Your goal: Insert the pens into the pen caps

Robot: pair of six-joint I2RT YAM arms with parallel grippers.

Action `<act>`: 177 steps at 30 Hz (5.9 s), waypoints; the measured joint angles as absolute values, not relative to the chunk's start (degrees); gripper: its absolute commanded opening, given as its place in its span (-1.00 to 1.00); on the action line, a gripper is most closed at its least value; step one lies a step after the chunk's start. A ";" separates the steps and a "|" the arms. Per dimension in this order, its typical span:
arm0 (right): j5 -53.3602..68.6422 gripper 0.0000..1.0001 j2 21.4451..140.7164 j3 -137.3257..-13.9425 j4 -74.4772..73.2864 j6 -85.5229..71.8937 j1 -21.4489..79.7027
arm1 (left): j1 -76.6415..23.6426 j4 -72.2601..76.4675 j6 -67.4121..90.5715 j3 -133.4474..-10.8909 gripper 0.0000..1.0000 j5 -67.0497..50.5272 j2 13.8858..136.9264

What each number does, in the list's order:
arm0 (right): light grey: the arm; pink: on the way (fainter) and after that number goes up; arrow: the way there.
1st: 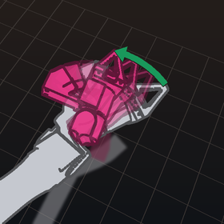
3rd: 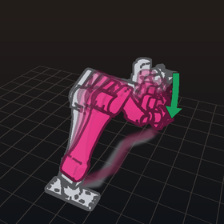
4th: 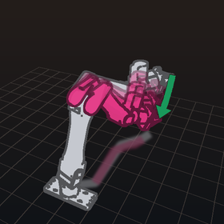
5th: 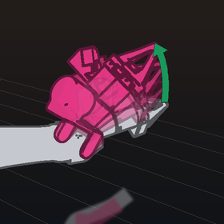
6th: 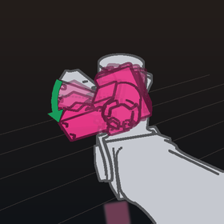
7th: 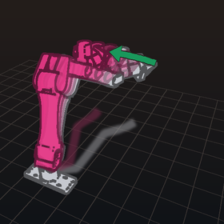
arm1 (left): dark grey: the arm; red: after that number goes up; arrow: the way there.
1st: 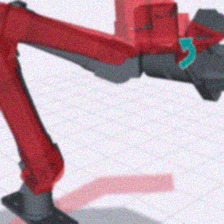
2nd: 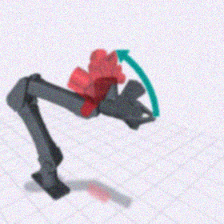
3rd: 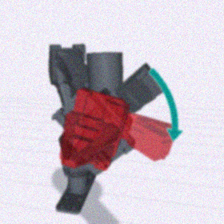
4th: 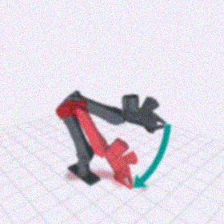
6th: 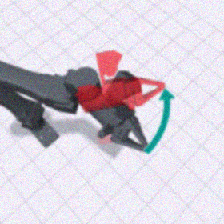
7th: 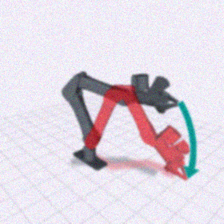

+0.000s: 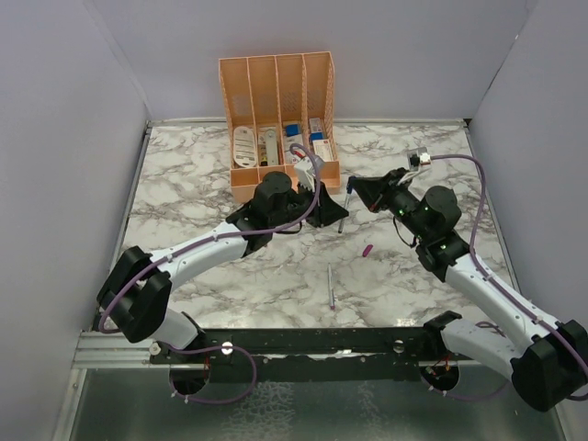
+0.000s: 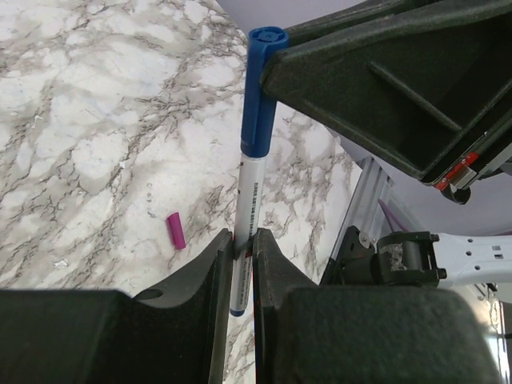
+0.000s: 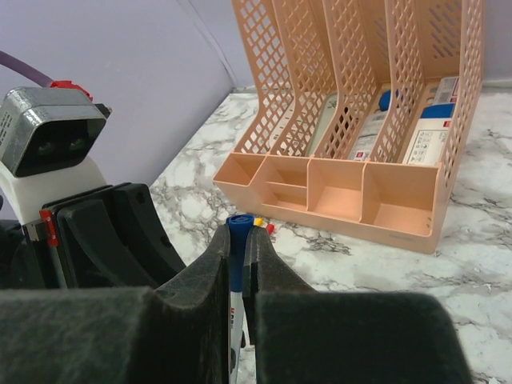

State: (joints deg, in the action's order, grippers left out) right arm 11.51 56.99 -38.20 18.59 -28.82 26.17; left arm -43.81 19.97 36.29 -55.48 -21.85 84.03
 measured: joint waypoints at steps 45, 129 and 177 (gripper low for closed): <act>12.97 -0.54 65.80 -44.56 15.73 -25.85 28.93 | -39.38 21.34 38.39 -51.55 -1.00 -21.34 82.94; -17.08 0.45 66.52 -42.81 -20.05 -34.59 24.29 | -54.48 -35.51 38.26 -70.54 0.18 -4.80 97.17; -17.06 0.44 59.55 -39.94 -18.48 -33.15 24.25 | -60.93 -48.05 34.57 -80.77 0.08 3.53 115.68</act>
State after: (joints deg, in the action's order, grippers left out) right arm -17.06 59.55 -39.94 -18.48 -33.15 24.25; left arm -60.93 -48.05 34.57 -80.77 3.53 115.68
